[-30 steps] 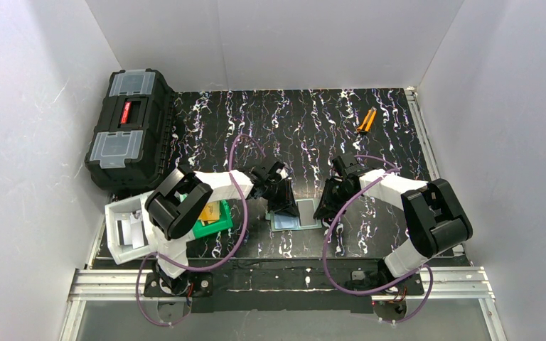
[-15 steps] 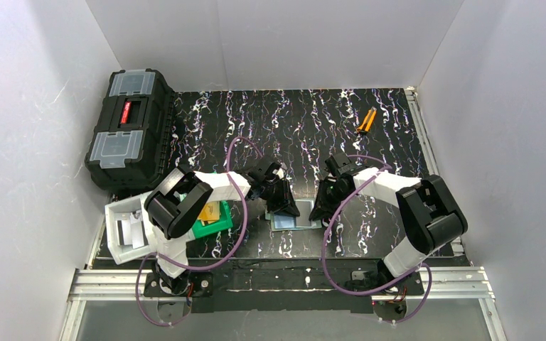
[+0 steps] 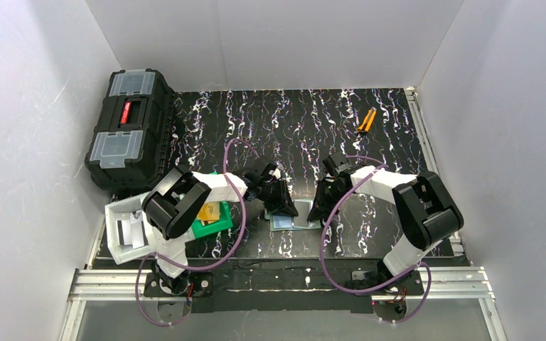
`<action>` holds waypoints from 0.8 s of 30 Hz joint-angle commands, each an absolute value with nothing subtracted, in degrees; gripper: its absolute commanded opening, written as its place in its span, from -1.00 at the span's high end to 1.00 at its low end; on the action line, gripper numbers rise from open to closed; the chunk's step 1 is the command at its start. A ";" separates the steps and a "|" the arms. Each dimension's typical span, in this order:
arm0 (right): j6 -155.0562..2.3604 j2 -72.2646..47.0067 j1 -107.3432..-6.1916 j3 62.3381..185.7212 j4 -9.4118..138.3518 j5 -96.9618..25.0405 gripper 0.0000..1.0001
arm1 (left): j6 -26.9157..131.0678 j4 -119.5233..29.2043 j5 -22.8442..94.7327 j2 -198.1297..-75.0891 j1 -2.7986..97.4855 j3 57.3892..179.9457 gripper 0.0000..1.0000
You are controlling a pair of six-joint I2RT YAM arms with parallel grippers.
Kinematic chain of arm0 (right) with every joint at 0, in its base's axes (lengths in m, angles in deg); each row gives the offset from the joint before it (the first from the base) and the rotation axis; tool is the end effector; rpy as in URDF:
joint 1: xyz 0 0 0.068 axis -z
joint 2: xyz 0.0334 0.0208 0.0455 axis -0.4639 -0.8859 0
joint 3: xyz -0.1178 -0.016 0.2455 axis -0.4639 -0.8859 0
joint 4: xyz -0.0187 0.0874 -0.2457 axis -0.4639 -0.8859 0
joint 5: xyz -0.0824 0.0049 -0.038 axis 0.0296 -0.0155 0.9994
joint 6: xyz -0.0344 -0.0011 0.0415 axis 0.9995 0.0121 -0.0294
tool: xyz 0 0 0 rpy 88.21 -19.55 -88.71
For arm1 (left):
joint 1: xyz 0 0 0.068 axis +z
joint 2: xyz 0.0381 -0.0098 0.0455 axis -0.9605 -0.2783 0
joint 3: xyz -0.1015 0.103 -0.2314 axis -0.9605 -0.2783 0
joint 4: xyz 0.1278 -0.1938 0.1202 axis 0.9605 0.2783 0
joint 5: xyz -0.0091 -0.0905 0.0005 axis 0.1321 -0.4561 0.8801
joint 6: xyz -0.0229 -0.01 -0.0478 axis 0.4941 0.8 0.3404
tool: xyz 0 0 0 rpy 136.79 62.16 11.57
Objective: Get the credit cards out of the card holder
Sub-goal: Remove the credit card from the card holder.
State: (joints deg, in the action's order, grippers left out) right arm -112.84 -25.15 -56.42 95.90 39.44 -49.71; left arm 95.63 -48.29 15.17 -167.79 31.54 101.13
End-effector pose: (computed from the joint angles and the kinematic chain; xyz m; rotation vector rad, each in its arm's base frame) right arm 0.2421 0.1477 0.1403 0.2901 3.0001 0.7453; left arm 0.2588 -0.2589 0.1340 -0.0264 2.7373 -1.2770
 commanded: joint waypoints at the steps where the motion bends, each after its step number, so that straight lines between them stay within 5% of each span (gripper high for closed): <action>1: -113.09 -29.21 -57.70 94.73 41.40 -45.87 0.69 | 95.78 -48.16 15.69 -164.32 32.82 98.59 0.59; 24: -113.20 -31.50 -57.29 95.24 40.72 -45.19 0.81 | 96.15 -52.53 10.75 -161.84 35.66 94.80 0.71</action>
State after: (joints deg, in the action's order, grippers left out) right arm -114.20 -27.64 -56.52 96.64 40.01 -52.90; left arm 96.61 -51.83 12.74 -163.79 35.39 95.21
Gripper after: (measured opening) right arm 0.097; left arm 0.150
